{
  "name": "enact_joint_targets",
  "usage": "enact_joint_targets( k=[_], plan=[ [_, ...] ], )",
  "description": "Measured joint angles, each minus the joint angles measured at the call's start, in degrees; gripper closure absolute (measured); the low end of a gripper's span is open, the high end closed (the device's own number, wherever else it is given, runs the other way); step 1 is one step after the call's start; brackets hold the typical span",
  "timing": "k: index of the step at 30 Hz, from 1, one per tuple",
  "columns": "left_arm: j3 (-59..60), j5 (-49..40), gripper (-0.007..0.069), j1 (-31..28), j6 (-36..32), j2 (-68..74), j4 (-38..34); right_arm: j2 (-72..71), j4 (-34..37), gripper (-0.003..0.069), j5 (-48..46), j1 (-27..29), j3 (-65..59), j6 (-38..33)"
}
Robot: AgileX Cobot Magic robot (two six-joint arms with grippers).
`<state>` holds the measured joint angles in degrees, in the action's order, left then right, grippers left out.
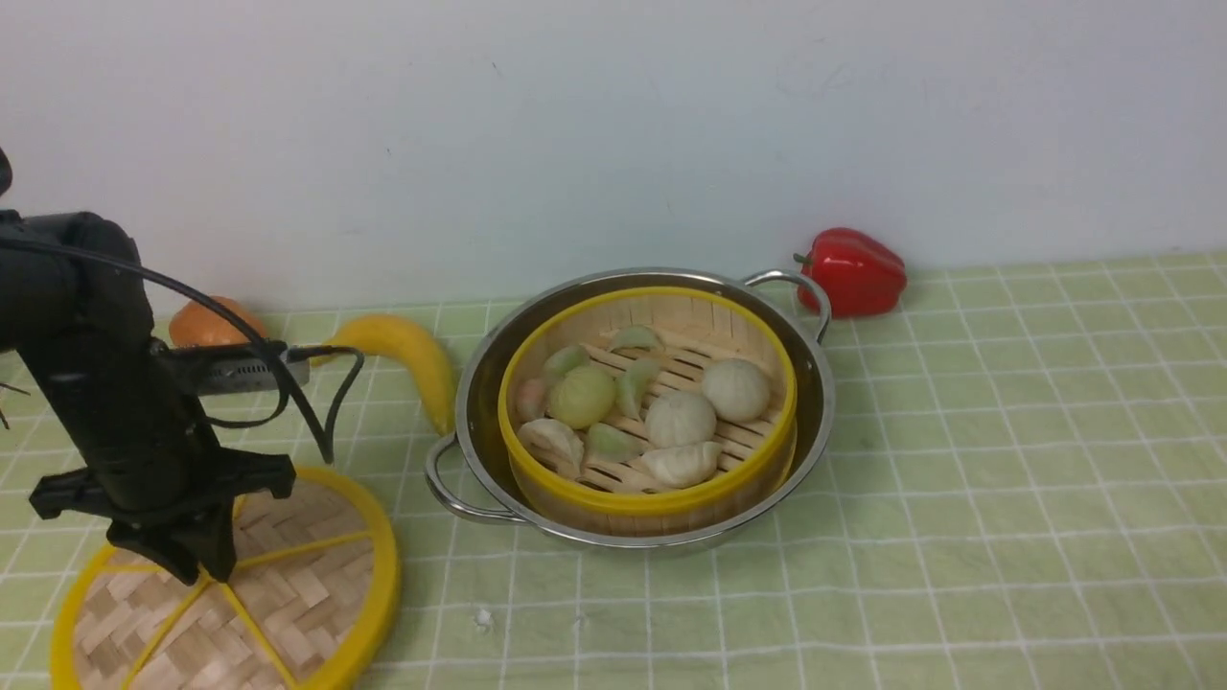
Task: Place the steamer in the pot on the green tablecloth, and put the lid on the steamer.
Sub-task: 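Grasp the bamboo steamer lid lying on the table by its centre knob, then place the yellow bamboo steamer lid onto the steamer in the pot with the left gripper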
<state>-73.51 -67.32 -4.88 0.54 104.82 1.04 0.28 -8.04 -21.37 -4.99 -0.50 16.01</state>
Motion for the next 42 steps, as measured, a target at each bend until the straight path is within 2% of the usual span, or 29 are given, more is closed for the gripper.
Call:
enact_joint_targets(
  k=[5,8,10,11,14,15,16,17,18,19,21,23,26,34,42],
  plan=[
    [-7.62,-1.63,0.0508,0.0,-3.87,-5.18,0.39,0.0,0.0,0.0416,0.0,0.0,0.0,0.0],
    [-13.34,-1.75,0.0508,0.27,-8.87,-8.4,-2.98,0.0,0.0,0.0416,0.0,0.0,0.0,0.0],
    [-19.34,-1.95,0.0508,2.86,-16.85,-9.53,-6.74,0.0,0.0,0.0416,0.0,0.0,0.0,0.0],
    [-19.68,-1.97,0.0508,3.45,-18.0,-9.53,-7.24,0.0,0.0,0.0416,0.0,0.0,0.0,0.0],
    [-23.34,-2.02,0.0508,7.68,-24.64,-9.02,-9.64,0.0,0.0,0.0416,0.0,0.0,0.0,0.0],
    [-25.75,-2.02,0.0508,11.99,-29.2,-7.77,-10.21,0.0,0.0,0.0416,0.0,0.0,0.0,0.0],
    [-25.96,-2.02,0.0508,13.01,-29.7,-7.6,-10.28,0.0,0.0,0.0416,0.0,0.0,0.0,0.0],
    [-27.49,-2.04,0.0508,17.01,-33.39,-6.11,-10.29,0.0,0.0,0.0416,0.06,0.0,0.0,0.0],
    [-27.66,-2.04,0.0508,17.51,-34.18,-5.9,-10.15,0.0,0.0,0.0416,0.06,0.0,0.0,0.0],
    [-29.13,-2.04,0.0508,21.81,-36.26,-3.82,-9.45,0.0,0.0,0.0416,0.06,0.0,0.0,0.0],
    [-30.03,-1.83,0.0508,23.99,-36.84,-2.3,-8.47,0.0,0.0,0.0416,0.06,0.0,0.0,0.0],
    [-32.01,-1.46,0.0508,28.77,-36.89,1.16,-4.81,0.0,0.0,0.0416,0.06,0.0,0.0,0.0],
    [-33.76,-1.4,0.0508,31.37,-35.1,4.54,-1.44,0.0,0.0,0.0416,0.11,0.0,0.0,0.0],
    [-36.3,-0.04,0.0508,32.45,-31.04,11.41,1.03,0.0,0.0,0.0416,0.11,0.0,0.0,0.0],
    [-36.58,1.64,0.0508,32.51,-31.15,13.61,0.9,0.0,0.0,0.0416,0.16,0.0,0.0,0.0]
  ],
)
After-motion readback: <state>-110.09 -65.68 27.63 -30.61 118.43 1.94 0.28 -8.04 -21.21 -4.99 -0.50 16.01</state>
